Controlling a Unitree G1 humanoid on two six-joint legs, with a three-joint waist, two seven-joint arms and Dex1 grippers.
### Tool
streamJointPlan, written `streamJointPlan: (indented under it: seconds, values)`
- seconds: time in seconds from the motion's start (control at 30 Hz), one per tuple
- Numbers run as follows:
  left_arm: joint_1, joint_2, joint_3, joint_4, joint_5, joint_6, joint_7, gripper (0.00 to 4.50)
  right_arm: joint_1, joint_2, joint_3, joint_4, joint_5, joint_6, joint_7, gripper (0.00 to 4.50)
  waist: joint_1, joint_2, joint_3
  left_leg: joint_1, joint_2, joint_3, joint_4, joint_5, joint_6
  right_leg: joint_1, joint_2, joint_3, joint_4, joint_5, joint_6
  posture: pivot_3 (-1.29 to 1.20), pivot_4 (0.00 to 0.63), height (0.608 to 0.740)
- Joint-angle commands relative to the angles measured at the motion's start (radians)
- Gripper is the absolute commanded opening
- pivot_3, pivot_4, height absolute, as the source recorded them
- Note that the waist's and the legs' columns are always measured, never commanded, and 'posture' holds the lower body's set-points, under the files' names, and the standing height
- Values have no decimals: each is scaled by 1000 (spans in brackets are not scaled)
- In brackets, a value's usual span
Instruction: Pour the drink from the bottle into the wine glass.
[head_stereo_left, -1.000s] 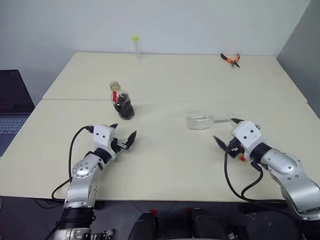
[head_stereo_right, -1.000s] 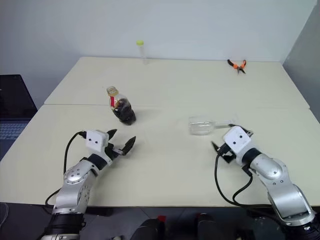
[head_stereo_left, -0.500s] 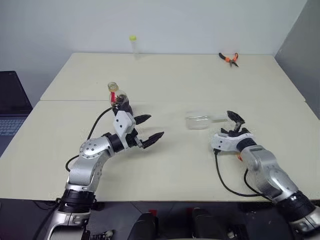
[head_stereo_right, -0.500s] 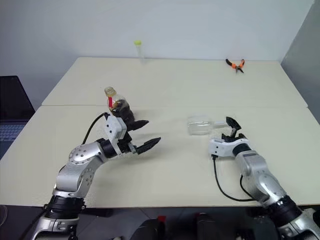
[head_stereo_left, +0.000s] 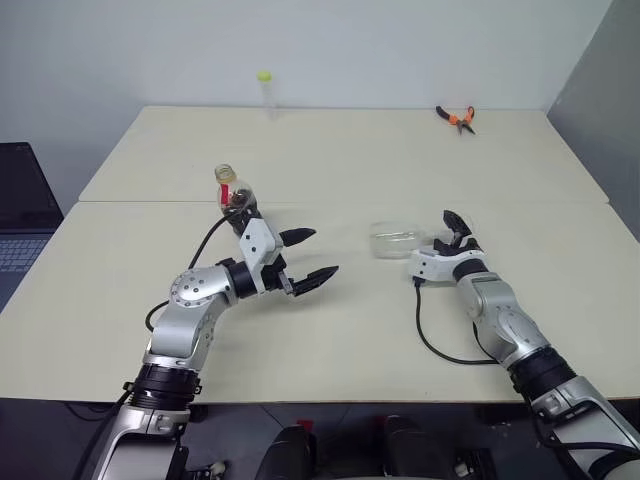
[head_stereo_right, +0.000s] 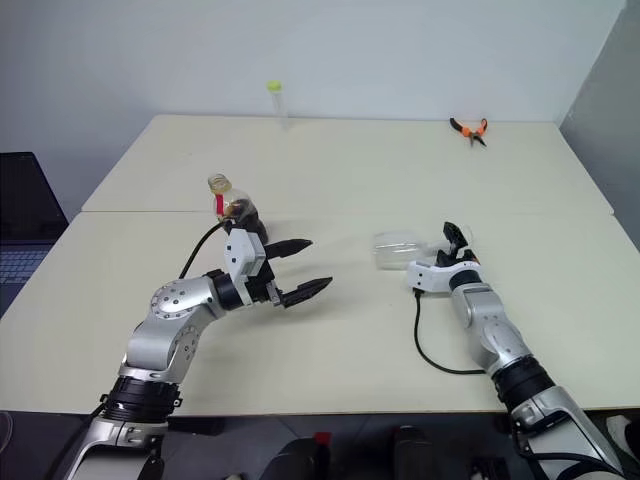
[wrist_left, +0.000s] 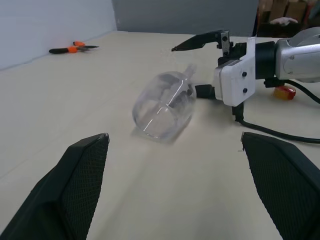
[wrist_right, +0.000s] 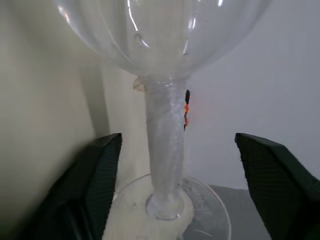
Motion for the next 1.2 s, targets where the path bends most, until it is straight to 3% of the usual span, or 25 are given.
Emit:
streamJointPlan:
  seconds: [0.03, 0.23, 0.27, 0.4, 0.57, 0.63, 0.73, 0.8, 0.9, 1.2]
  values:
    - [-12, -4, 12, -16, 2, -25, 15, 4500, 4, 18, -1, 20, -11, 18, -23, 2502, -1, -1, -1, 0, 0, 0, 0, 0, 0, 0, 0, 0, 0, 0, 0, 0, 150, 740]
    - [4, -19, 25, -36, -4, -12, 57, 4500, 27, 38, -37, -47, 2, 60, -30, 286, -2, -1, -1, 0, 0, 0, 0, 0, 0, 0, 0, 0, 0, 0, 0, 0, 150, 740]
    - [7, -21, 28, -41, -6, -7, 64, 4500, 30, 38, -43, -59, 6, 65, -22, 132, -2, -1, -1, 0, 0, 0, 0, 0, 0, 0, 0, 0, 0, 0, 0, 0, 150, 740]
    - [40, -13, 38, -67, -4, -5, 92, 4500, 59, 28, -83, -148, 29, 82, 24, 132, 0, -1, -1, 0, 0, -1, 0, 0, 0, 0, 0, 0, 0, 0, 0, 0, 150, 740]
    - [98, 13, 84, -102, -31, 8, 106, 4500, 121, 51, -182, -323, 191, 20, 87, 132, 1, -1, -1, -1, 0, -1, -1, 0, 0, -1, 0, 0, 0, 0, 0, 0, 150, 740]
    - [125, 35, 116, -121, -69, 33, 82, 4500, 140, 140, -245, -353, 425, -105, 122, 132, -2, -1, -1, -1, 0, -1, -1, 0, 0, -1, 0, 0, 0, 0, 0, 0, 150, 740]
    - [149, 83, 146, -139, -136, 104, 27, 4500, 143, 233, -286, -357, 681, -139, 278, 132, -9, 0, -1, 0, 3, -1, -2, -2, 4, 0, 0, 0, 0, 0, 0, 0, 150, 740]
    - [163, 122, 160, -152, -170, 145, -8, 4500, 130, 294, -299, -320, 829, -169, 373, 132, -13, 1, 0, 0, 4, -2, -1, -2, 4, 0, 0, -1, 0, 1, -1, 0, 150, 740]
    - [165, 162, 167, -163, -198, 178, -38, 4500, 89, 364, -305, -196, 929, -241, 430, 132, -13, 1, 0, 0, 3, -2, -1, -2, 4, 0, 0, -1, -1, 1, -1, 0, 150, 740]
    - [190, 213, 189, -234, -235, 229, -65, 4500, -72, 492, -253, 223, 961, -489, 549, 132, -16, 2, 1, 0, 2, -3, -1, -2, 4, -1, 0, -1, 0, 1, -1, 0, 150, 740]
